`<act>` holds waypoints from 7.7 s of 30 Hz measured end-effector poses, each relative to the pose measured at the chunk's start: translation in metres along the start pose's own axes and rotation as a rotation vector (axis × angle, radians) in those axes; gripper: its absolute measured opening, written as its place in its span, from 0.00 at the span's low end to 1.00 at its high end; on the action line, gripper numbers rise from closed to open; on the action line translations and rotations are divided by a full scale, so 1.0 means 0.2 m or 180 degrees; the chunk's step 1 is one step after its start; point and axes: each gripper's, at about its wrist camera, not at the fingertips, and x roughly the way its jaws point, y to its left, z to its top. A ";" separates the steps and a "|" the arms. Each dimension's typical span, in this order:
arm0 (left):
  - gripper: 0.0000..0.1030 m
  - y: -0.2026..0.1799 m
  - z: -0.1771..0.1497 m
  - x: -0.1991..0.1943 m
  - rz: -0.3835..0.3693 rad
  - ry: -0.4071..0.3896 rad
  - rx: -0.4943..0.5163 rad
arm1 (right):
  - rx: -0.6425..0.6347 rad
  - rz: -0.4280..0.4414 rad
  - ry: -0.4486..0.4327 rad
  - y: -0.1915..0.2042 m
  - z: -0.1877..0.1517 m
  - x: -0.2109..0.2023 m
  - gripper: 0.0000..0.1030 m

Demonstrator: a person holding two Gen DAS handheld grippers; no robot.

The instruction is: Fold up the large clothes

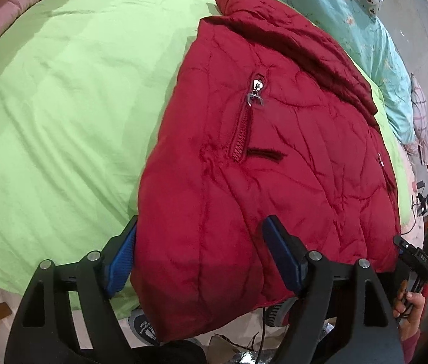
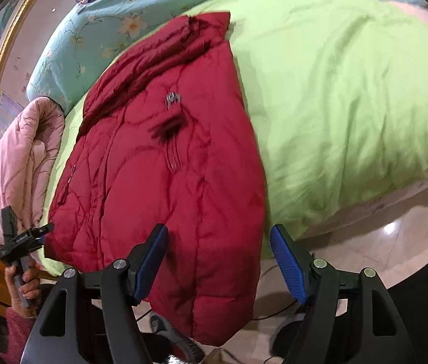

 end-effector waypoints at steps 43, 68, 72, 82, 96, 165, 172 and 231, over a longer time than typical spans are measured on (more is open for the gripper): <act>0.16 -0.39 0.17 -0.48 -0.0372 -0.0823 0.0393 | -0.0378 0.0845 -0.0793 0.32 0.36 -0.43 0.17; 0.16 -0.43 0.44 -0.59 -0.0426 -0.1201 0.0180 | -0.0544 0.1002 -0.1033 0.43 0.68 -0.47 0.17; 0.16 -0.45 0.53 -0.58 -0.0374 -0.1272 0.0167 | -0.0546 0.1038 -0.1076 0.45 0.77 -0.46 0.17; 0.16 -0.52 0.80 -0.52 -0.0254 -0.1411 0.0153 | -0.0493 0.1061 -0.1176 0.48 1.05 -0.36 0.17; 0.16 -0.54 1.23 -0.27 -0.0093 -0.1338 0.0019 | -0.0328 0.0932 -0.1146 0.48 1.44 -0.11 0.17; 0.70 -0.38 2.08 0.27 0.0464 -0.0955 -0.0355 | 0.0452 0.0482 -0.0419 0.31 2.27 0.86 0.30; 0.70 -0.67 1.89 0.14 0.0023 -0.1000 0.0288 | 0.0430 0.0334 -0.0412 0.30 2.26 0.94 0.31; 0.63 -0.76 1.99 0.86 0.0575 -0.0463 0.0262 | -0.0622 -0.0458 -0.0333 0.49 2.18 1.14 0.39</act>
